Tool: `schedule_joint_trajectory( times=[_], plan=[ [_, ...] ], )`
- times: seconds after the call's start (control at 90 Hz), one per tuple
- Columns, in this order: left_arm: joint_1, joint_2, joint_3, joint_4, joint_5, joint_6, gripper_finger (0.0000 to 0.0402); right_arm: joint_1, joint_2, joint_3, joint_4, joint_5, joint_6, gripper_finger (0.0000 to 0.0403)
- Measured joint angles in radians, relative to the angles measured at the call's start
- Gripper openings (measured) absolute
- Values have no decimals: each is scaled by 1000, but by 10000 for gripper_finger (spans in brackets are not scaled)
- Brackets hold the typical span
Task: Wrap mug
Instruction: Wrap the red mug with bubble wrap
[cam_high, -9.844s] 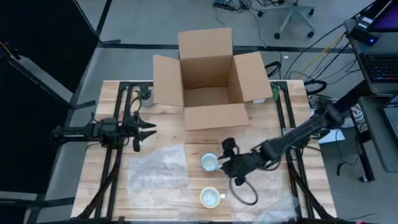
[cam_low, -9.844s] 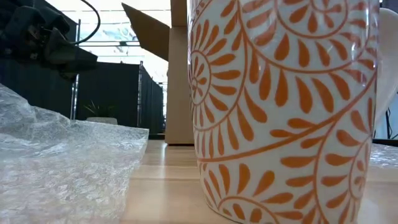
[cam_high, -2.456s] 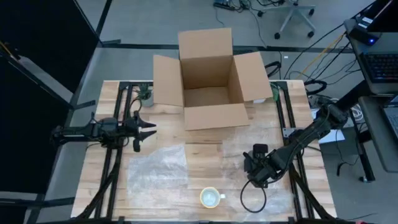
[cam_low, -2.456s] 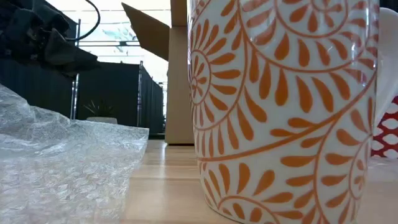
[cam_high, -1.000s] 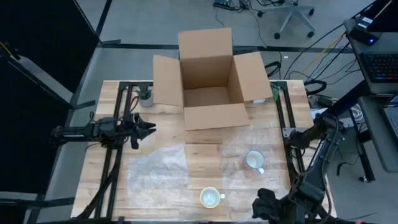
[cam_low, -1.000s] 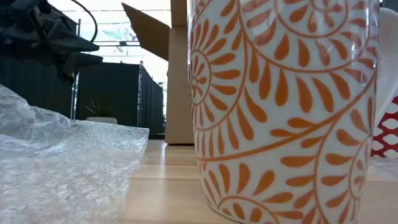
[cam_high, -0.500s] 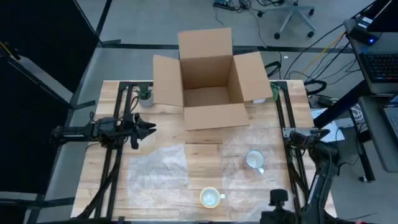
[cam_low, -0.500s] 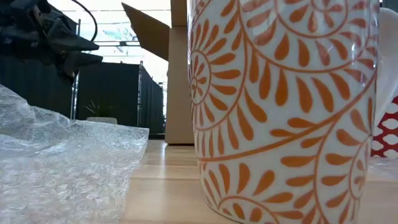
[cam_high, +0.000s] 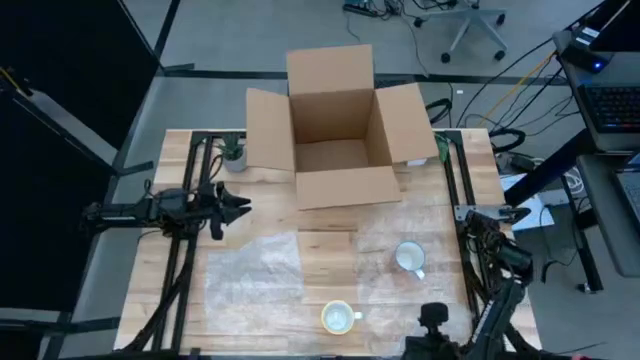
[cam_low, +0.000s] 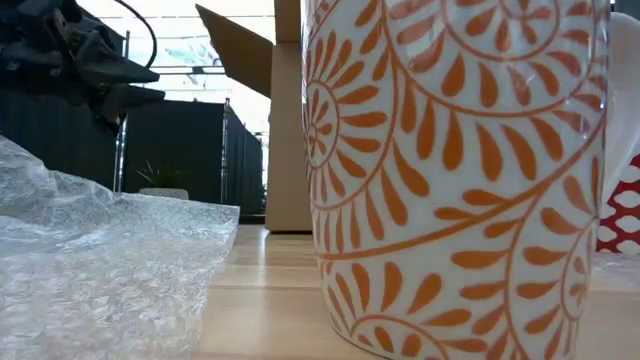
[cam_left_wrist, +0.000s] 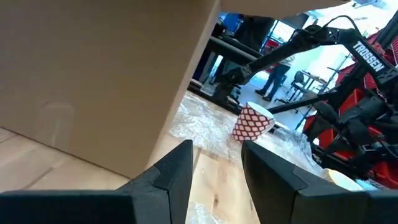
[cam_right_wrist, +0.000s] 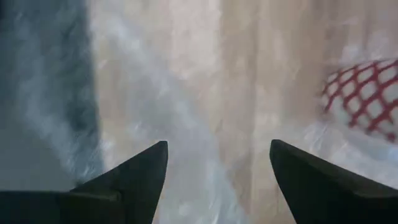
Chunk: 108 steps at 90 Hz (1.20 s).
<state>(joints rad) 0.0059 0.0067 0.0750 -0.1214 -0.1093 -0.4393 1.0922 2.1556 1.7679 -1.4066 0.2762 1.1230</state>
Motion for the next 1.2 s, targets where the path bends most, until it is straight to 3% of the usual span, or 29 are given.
schedule_joint_trajectory(
  times=[0.2, 0.322, 0.478, 0.578, 0.778, 0.911, 1.2],
  plan=[
    [0, 0, 0, 0, 0, 0, 127, -6, 0, -147, 150, -142, -17, 232],
    [0, 0, 0, -1, 0, 1, 127, -7, -23, -134, 113, -147, -3, 214],
    [0, 0, 1, -2, 0, 1, 127, -10, -141, -96, 112, -140, -1, 209],
    [0, 0, 1, -2, 0, 1, 127, -21, -242, -95, 49, -88, 46, 218],
    [0, 0, 1, -2, -1, 2, 127, -128, -412, -116, -159, 138, 87, 254],
    [0, 0, 1, -3, -1, 1, 127, -276, -527, -250, -84, 122, -50, 268],
    [0, 0, 1, -24, -1, 2, 127, -489, -690, -639, 255, -69, -207, 266]
  ],
)
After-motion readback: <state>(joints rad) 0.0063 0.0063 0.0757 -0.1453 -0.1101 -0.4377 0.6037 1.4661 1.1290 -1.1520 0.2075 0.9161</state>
